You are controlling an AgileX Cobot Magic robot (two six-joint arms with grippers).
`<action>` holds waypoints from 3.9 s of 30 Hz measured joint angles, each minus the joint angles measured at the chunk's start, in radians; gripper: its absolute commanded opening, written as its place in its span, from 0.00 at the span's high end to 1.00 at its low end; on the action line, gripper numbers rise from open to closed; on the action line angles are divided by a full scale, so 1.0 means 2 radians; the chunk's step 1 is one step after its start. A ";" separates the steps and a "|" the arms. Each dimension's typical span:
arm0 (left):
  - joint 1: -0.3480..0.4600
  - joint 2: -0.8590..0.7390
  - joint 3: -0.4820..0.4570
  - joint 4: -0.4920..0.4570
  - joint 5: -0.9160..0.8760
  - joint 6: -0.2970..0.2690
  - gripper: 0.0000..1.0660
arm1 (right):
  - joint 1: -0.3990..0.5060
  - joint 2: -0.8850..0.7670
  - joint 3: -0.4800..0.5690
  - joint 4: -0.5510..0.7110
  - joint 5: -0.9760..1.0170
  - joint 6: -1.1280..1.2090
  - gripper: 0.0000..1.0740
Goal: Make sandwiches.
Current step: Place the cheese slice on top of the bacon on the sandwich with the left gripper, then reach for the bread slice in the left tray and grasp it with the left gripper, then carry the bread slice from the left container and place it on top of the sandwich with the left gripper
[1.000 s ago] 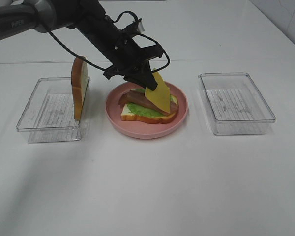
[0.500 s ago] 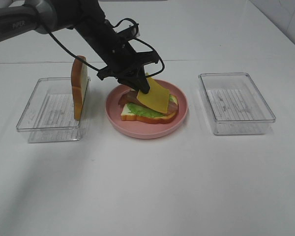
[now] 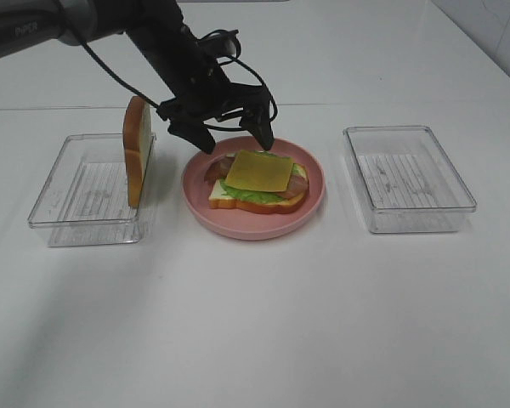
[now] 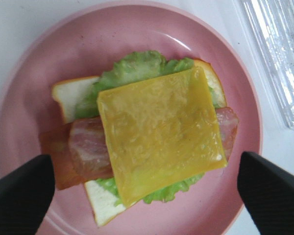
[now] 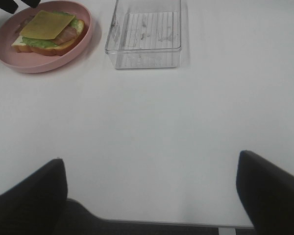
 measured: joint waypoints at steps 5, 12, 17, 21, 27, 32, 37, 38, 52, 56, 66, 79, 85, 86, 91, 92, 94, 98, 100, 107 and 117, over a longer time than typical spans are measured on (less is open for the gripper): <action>-0.010 -0.042 0.000 0.063 0.012 -0.034 0.08 | 0.000 0.000 0.000 0.000 0.000 0.000 0.17; -0.025 -0.107 0.000 0.184 0.051 -0.114 0.08 | 0.000 0.000 0.000 0.000 0.000 0.000 0.17; -0.021 -0.137 0.000 0.209 0.055 -0.137 0.10 | 0.000 0.000 0.000 0.000 0.000 0.000 0.17; 0.006 -0.142 0.000 0.201 0.055 -0.138 0.11 | 0.000 0.000 0.000 0.000 0.000 0.000 0.17; 0.042 -0.139 0.000 0.200 0.056 -0.138 0.11 | 0.000 0.000 0.000 0.000 0.000 0.000 0.17; 0.054 -0.140 0.028 0.191 0.055 -0.138 0.11 | 0.000 0.000 0.000 0.000 0.000 0.000 0.17; 0.054 -0.130 0.071 0.177 0.061 -0.133 0.11 | 0.000 0.000 0.000 0.000 0.000 0.000 0.17; 0.054 -0.127 0.073 0.173 0.062 -0.130 0.11 | 0.000 0.000 0.000 0.000 0.000 0.000 0.17; 0.054 -0.077 0.073 0.172 0.060 -0.120 0.11 | 0.000 0.000 0.000 0.000 0.000 0.000 0.17; 0.054 -0.065 0.073 0.175 0.060 -0.120 0.15 | 0.000 0.000 0.000 0.000 0.000 0.000 0.17; 0.054 -0.065 0.073 0.191 0.060 -0.137 0.68 | 0.000 0.000 0.000 0.000 0.000 0.000 0.17; 0.054 -0.067 0.073 0.193 0.060 -0.131 1.00 | 0.000 0.000 0.000 0.000 0.000 0.000 0.17; 0.054 -0.117 0.076 0.194 0.063 -0.131 1.00 | 0.000 0.000 0.000 0.000 0.000 0.000 0.17; 0.054 -0.128 0.076 0.191 0.062 -0.131 1.00 | 0.000 0.000 0.000 0.000 0.000 0.000 0.17; 0.054 -0.174 0.076 0.167 0.062 -0.134 1.00 | 0.000 0.000 0.000 0.000 0.000 0.000 0.17; 0.054 -0.174 0.076 0.167 0.062 -0.134 1.00 | 0.000 0.000 0.000 0.000 0.000 0.000 0.17; 0.054 -0.184 0.075 0.111 0.060 -0.118 1.00 | 0.000 0.000 0.000 0.000 0.000 0.000 0.17; 0.054 -0.177 0.076 0.011 0.034 -0.074 1.00 | 0.000 0.000 0.000 0.000 0.000 0.000 0.17; 0.054 -0.173 0.077 -0.014 0.030 -0.064 1.00 | 0.000 0.000 0.000 0.000 0.000 0.000 0.17; 0.054 -0.119 0.082 -0.157 0.007 0.007 1.00 | 0.000 0.000 0.000 0.000 0.000 0.000 0.17; 0.054 -0.066 0.083 -0.272 -0.015 0.051 1.00 | 0.000 0.000 0.000 0.000 0.000 0.000 0.17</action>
